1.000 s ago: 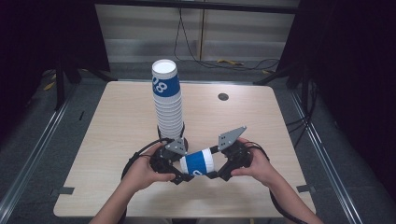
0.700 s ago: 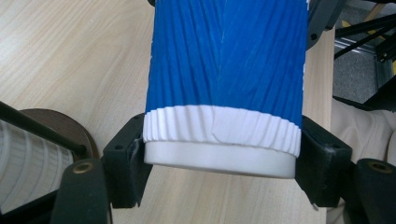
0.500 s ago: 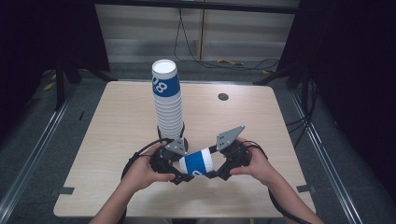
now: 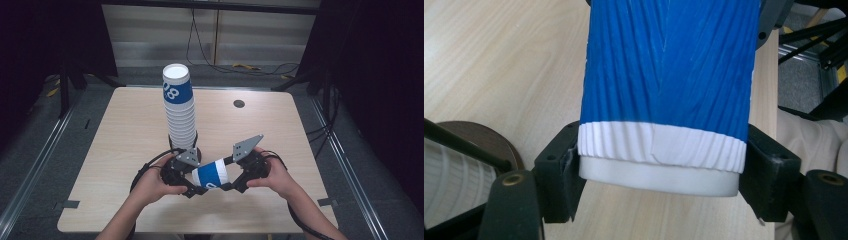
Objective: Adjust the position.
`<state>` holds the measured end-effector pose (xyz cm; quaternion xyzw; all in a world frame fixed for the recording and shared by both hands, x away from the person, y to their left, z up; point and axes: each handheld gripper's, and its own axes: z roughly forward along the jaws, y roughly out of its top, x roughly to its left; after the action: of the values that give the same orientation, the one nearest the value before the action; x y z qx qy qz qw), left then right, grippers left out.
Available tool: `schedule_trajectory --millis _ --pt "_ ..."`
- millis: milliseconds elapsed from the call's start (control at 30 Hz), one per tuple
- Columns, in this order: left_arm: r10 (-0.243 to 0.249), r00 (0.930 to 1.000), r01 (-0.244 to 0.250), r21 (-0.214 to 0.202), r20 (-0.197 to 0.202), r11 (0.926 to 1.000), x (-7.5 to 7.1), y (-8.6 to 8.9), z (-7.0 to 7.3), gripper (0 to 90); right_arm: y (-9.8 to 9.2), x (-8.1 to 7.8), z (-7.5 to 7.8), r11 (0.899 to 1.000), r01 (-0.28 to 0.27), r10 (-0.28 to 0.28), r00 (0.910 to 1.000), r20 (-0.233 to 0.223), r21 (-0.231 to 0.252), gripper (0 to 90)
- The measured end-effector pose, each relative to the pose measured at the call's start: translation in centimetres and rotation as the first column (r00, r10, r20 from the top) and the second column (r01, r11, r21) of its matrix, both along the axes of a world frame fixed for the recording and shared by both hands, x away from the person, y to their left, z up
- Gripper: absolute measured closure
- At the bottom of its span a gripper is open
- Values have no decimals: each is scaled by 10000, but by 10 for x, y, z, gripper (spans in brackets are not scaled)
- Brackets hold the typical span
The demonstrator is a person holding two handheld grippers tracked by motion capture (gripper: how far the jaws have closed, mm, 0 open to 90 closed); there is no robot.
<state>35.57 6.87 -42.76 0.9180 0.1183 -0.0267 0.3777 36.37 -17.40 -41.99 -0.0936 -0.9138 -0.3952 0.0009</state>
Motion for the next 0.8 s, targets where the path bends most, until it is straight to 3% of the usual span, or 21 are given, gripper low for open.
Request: schedule_trajectory --millis 800 --pt "-166 9997 160 -308 -200 9994 2 1 -6 293 1 1 7 9999 -143 143 9999 -8 63 158"
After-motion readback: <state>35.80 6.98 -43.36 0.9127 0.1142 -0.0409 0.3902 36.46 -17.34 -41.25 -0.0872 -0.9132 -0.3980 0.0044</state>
